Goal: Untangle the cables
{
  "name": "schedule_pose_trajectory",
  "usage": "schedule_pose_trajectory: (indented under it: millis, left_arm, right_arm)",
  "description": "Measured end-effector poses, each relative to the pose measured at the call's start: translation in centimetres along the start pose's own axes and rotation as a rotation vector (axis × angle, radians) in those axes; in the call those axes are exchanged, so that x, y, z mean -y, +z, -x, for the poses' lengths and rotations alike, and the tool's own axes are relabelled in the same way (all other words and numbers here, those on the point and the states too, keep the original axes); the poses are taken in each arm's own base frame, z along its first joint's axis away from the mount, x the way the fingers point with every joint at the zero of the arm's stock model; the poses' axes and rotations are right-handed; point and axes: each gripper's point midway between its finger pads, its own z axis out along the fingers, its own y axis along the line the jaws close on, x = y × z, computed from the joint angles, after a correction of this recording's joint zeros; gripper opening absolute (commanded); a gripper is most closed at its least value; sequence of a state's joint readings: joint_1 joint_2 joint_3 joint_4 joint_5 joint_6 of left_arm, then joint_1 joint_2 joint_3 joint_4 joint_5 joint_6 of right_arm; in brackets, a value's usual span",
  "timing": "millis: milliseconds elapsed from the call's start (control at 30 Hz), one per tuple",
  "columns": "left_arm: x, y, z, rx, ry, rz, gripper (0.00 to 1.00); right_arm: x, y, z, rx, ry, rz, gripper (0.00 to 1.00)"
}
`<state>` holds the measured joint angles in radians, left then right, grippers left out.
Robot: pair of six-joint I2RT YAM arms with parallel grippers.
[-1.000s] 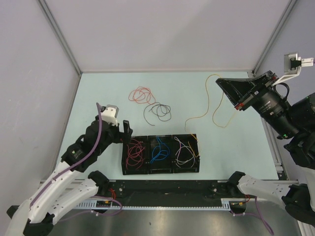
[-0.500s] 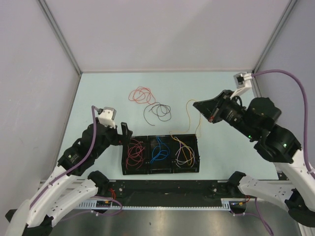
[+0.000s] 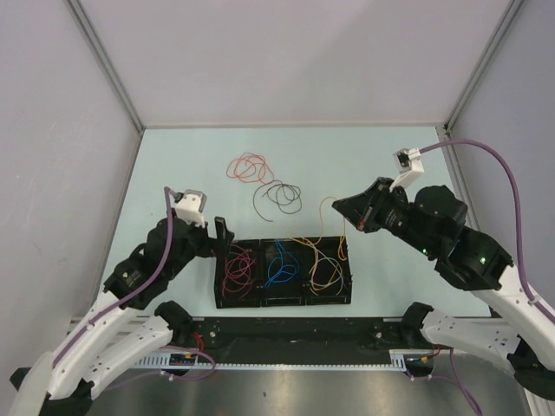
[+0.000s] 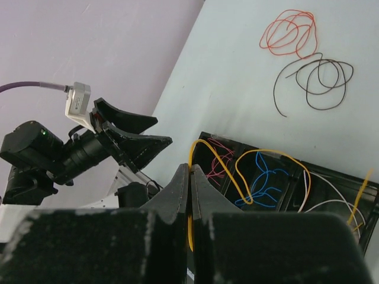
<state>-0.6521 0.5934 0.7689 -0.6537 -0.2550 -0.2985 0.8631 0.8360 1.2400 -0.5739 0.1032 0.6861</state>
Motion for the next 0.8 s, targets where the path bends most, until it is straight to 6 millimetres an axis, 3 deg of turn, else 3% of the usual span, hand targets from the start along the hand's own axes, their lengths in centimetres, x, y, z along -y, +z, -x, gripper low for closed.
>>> schedule_pose_trajectory:
  millis: [233,367,600,800]
  left_arm:
    - [0.0,0.2,-0.3,-0.010,0.003,0.001,0.95]
    - [0.8,0.3,-0.6,-0.029,0.002,-0.037,0.75]
    - [5.2,2.7,-0.8,-0.096,-0.067,-0.204,0.43]
    - [9.3,5.7,-1.2,-0.163,-0.107,-0.285,0.30]
  right_arm:
    - [-0.1,-3.2,0.4,0.033,0.049,0.026,0.00]
    - [0.6,-4.9,-0.8,0.023,0.087,0.046,0.00]
    - [0.9,-4.4,-3.1,-0.059,0.109,0.059,0.00]
    - [0.1,-4.3,-3.4,-0.081,0.116,0.092,0.00]
